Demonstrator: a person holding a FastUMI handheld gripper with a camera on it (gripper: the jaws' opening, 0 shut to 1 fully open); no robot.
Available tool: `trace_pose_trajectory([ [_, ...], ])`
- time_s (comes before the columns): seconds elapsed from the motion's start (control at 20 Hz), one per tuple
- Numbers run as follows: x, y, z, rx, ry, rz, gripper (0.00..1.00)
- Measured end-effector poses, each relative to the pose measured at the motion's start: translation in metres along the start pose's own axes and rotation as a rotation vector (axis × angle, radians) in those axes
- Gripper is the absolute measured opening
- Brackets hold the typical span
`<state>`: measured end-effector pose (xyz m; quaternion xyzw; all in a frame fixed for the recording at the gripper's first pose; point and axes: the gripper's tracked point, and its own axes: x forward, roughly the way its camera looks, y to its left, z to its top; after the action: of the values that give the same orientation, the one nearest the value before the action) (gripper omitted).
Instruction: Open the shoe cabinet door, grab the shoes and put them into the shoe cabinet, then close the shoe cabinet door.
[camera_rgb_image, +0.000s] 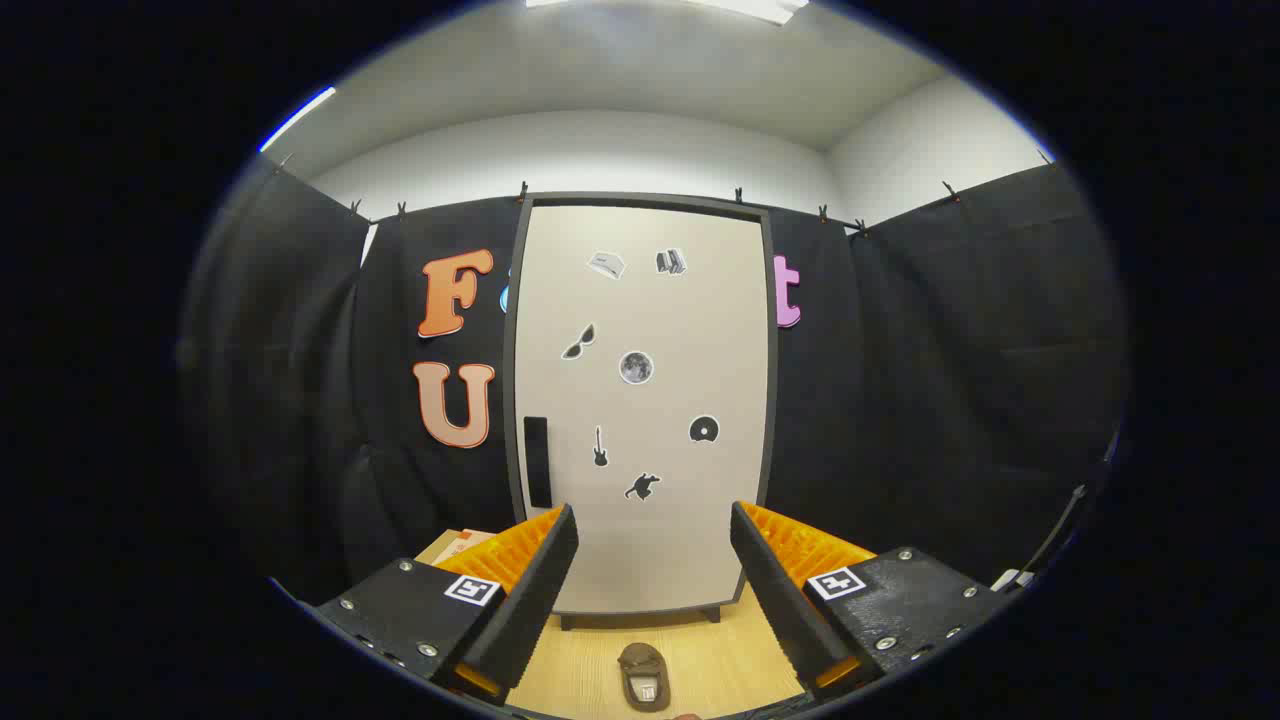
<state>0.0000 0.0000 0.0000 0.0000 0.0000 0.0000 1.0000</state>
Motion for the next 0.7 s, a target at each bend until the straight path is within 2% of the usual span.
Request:
trace_pose_trajectory([
  [0.7, 0.018, 0.007, -0.006, -0.008, 0.012, 0.004, 0.96],
])
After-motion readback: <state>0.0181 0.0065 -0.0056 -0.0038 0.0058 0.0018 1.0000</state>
